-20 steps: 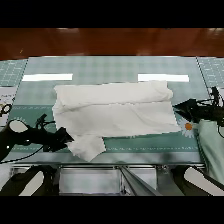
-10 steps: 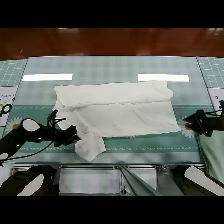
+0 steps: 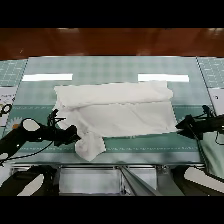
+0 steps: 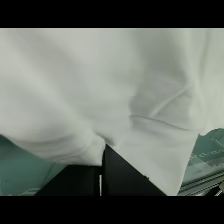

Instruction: Fold the shirts.

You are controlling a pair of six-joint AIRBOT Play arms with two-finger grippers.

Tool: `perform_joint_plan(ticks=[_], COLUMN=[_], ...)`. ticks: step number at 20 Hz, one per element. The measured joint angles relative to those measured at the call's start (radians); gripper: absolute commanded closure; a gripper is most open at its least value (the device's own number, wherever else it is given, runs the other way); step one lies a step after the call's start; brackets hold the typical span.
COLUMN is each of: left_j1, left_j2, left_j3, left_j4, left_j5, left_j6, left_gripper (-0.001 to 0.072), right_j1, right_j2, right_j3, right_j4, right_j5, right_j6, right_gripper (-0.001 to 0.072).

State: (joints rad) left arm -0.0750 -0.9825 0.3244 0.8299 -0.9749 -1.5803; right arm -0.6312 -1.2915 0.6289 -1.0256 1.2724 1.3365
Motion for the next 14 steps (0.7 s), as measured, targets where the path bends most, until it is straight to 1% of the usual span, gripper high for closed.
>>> perform_joint_plan(ticks=[1,2,4,5,7,9,11,14], left_j1=[0.0,0.0,0.0,0.0,0.009,0.034,0.076,0.17], left_j2=[0.0,0.0,0.0,0.0,0.0,-0.001,-0.001,-0.002], left_j3=[0.0,0.0,0.0,0.001,0.01,0.039,0.088,0.195], left_j4=[-0.001,-0.002,-0.005,-0.006,-0.008,-0.008,-0.01,-0.011], left_j5=[0.0,0.0,0.0,0.001,0.003,-0.011,-0.04,-0.076], left_j6=[0.002,0.002,0.002,0.002,0.01,0.031,0.059,0.097], left_gripper=[0.0693,0.0693,0.0693,0.0693,0.0693,0.0693,0.0693,0.0693], right_j1=[0.014,0.026,0.04,0.045,0.05,0.052,0.054,0.055], right_j2=[-0.008,-0.014,-0.022,-0.024,-0.027,-0.028,-0.028,-0.028], right_j3=[0.001,0.001,0.002,0.002,0.006,0.027,0.075,0.18], right_j4=[0.022,0.042,0.07,0.074,0.113,0.132,0.14,0.153], right_j5=[-0.012,-0.031,-0.073,-0.088,-0.084,-0.051,-0.013,0.034], right_j6=[-0.007,-0.013,-0.032,-0.047,-0.095,-0.135,-0.157,-0.162], right_gripper=[0.0314,0.0363,0.0591,0.068,0.068,0.068,0.0681,0.0681])
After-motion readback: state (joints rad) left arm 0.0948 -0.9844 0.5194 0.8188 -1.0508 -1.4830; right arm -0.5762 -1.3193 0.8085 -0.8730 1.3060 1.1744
